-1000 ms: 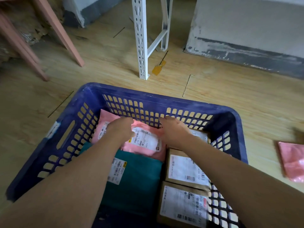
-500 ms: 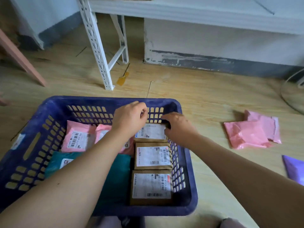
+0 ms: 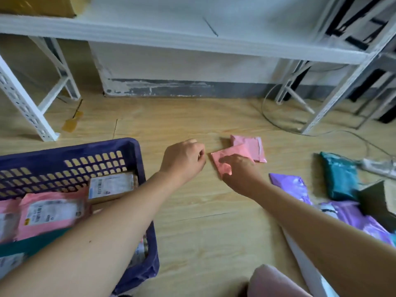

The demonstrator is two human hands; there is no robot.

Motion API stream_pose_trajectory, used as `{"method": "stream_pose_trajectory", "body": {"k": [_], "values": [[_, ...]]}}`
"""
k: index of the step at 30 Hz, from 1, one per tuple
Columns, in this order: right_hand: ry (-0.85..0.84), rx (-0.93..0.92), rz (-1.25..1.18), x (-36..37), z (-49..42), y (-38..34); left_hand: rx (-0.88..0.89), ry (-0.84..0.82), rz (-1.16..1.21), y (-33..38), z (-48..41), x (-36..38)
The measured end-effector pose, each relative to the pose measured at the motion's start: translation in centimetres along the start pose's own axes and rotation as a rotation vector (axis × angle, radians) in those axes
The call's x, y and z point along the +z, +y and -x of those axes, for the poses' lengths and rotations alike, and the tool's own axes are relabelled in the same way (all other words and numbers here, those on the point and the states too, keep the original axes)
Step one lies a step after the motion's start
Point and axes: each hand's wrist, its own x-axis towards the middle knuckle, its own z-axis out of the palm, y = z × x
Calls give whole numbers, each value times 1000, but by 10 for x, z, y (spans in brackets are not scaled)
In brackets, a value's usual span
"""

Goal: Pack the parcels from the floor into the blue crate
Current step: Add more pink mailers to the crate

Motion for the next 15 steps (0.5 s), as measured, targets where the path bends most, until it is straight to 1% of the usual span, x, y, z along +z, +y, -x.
{"method": "stream_pose_trajectory", "body": {"k": [4, 7, 10, 15], "values": [[7, 126, -48, 0, 15, 60, -19, -76, 81, 40, -9, 36], [27, 283, -122, 1, 27, 102, 26, -161, 104, 70, -11, 66], [11, 403, -167, 10, 41, 138, 46, -233, 127, 94, -11, 95], [4, 515, -172, 31, 54, 180, 55, -344, 135, 116, -11, 131]]}}
